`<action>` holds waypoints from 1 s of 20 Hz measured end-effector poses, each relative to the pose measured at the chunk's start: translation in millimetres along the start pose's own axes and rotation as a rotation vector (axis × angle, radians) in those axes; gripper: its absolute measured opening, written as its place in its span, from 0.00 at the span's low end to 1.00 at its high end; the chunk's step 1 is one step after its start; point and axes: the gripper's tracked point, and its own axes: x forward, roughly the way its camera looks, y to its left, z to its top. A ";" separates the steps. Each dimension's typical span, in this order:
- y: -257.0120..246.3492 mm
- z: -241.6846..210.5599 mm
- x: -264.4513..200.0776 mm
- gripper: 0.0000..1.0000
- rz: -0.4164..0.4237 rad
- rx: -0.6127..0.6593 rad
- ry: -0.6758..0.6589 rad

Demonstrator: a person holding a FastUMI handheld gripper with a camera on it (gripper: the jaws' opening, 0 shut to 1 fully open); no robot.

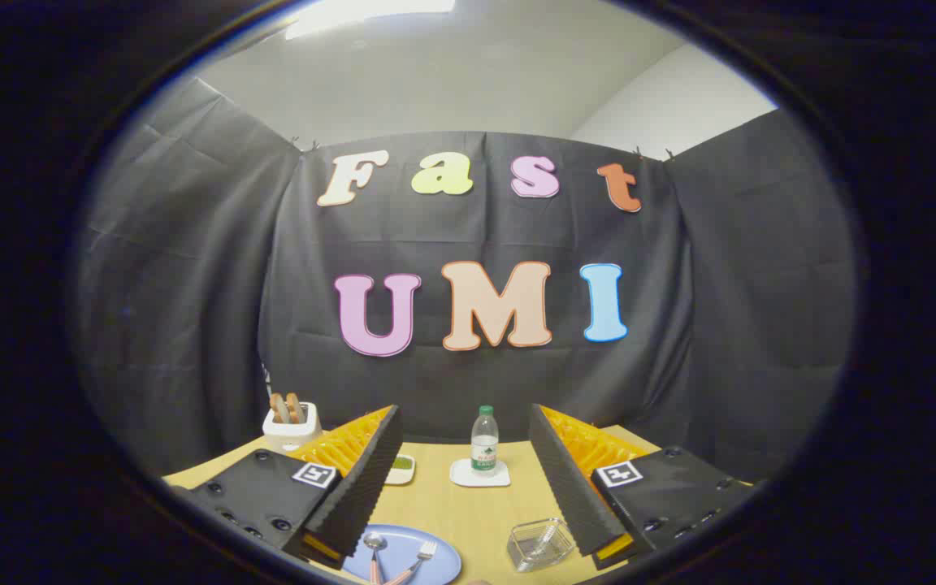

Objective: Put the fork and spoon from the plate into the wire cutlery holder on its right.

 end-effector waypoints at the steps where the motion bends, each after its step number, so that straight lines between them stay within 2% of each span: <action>1: 2.6 -1.3 0.0 0.99 0.005 0.003 0.003; 20: 28.1 -14.8 12.6 0.99 0.025 -0.059 0.039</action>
